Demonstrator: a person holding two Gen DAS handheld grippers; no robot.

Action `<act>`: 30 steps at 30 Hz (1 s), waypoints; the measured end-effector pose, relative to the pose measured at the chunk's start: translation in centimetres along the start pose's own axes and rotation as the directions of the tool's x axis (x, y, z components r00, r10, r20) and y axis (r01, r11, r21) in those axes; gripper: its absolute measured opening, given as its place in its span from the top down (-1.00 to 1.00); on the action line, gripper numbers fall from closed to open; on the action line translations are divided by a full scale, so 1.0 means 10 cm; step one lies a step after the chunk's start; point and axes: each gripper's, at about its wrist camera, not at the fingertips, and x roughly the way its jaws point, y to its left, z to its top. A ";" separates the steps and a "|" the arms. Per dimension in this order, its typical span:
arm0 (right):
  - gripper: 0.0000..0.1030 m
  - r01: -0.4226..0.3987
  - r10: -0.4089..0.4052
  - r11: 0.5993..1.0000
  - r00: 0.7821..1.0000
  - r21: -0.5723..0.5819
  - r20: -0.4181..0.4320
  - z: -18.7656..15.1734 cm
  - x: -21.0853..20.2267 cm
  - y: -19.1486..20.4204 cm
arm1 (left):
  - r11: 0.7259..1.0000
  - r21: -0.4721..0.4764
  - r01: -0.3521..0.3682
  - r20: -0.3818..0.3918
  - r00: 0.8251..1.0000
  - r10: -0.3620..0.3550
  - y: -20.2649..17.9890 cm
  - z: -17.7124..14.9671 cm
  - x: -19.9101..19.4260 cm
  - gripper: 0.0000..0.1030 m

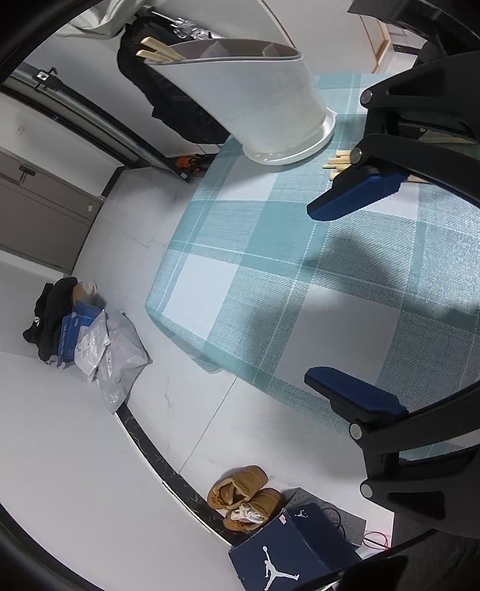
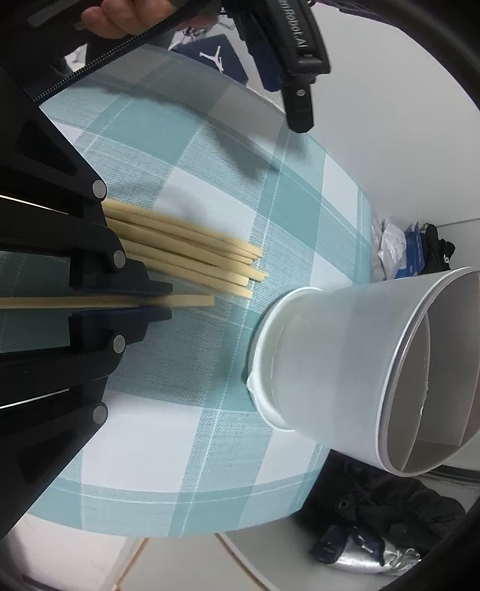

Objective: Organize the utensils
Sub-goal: 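Grasp a chopstick with the left gripper while the right gripper lifts its chopstick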

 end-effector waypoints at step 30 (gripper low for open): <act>0.90 -0.409 0.315 0.711 0.913 0.572 0.261 0.05 -0.19 -1.29 | 0.958 0.280 0.060 -0.185 0.983 -0.007 -0.57 -0.47 0.24 -0.53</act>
